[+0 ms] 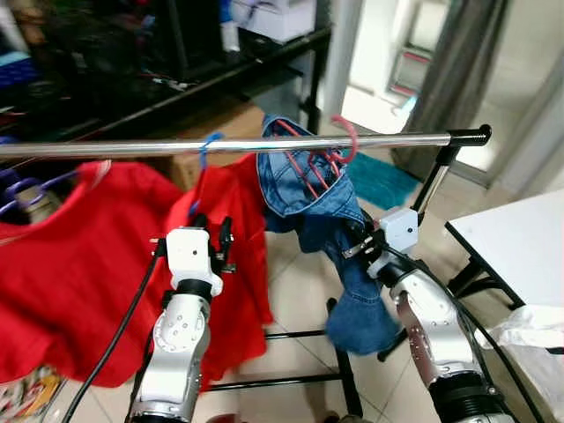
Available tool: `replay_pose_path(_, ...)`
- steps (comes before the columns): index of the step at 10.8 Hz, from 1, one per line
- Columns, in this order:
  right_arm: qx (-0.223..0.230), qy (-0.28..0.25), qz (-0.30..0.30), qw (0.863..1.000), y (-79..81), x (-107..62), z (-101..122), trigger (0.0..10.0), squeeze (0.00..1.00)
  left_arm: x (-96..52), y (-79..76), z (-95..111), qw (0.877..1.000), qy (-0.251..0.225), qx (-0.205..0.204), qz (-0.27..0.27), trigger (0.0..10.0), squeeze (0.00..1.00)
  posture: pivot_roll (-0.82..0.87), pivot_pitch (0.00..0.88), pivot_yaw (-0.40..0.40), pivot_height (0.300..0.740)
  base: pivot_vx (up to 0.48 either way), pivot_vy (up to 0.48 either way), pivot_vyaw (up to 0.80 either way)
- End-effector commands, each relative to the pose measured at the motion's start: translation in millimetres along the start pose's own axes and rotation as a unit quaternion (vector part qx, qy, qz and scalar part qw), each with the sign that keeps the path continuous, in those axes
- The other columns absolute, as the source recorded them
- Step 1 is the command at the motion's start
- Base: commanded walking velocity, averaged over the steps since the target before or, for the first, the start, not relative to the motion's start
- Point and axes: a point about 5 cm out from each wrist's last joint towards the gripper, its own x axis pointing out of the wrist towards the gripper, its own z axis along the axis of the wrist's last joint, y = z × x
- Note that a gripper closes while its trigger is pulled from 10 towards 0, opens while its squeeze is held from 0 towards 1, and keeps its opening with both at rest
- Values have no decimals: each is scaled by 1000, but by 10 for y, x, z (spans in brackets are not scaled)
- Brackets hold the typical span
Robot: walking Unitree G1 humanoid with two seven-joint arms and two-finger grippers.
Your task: Hang hanger
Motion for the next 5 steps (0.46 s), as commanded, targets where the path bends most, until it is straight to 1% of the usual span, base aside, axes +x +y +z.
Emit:
replay_pose_path(1, -8, -17, 3, 1000, -35, 63, 103, 10000, 0, 9, -12, 11, 1000, -2, 3, -2, 10000, 0, 84, 9, 29, 740, 0, 0, 0)
replay_pose_path(2, -12, -6, 13, 1000, -23, 75, 94, 10000, 0, 8, -12, 11, 1000, -3, 3, -2, 10000, 0, 82, 5, 28, 740, 0, 0, 0)
replay_pose_path(3, -21, 18, 34, 999, -15, 121, 111, 10000, 0, 8, -14, 9, 1000, -2, 3, -3, 10000, 0, 81, 4, 28, 740, 0, 0, 0)
replay_pose_path(4, -29, 22, 46, 998, -39, 160, 181, 10000, 0, 10, -18, 10, 1000, -2, 3, -3, 10000, 0, 79, 4, 27, 740, 0, 0, 0)
replay_pose_path(5, -46, 35, 59, 997, -68, 189, 228, 10000, 0, 15, -21, 10, 1000, -2, 3, -4, 10000, 0, 77, 3, 27, 740, 0, 0, 0)
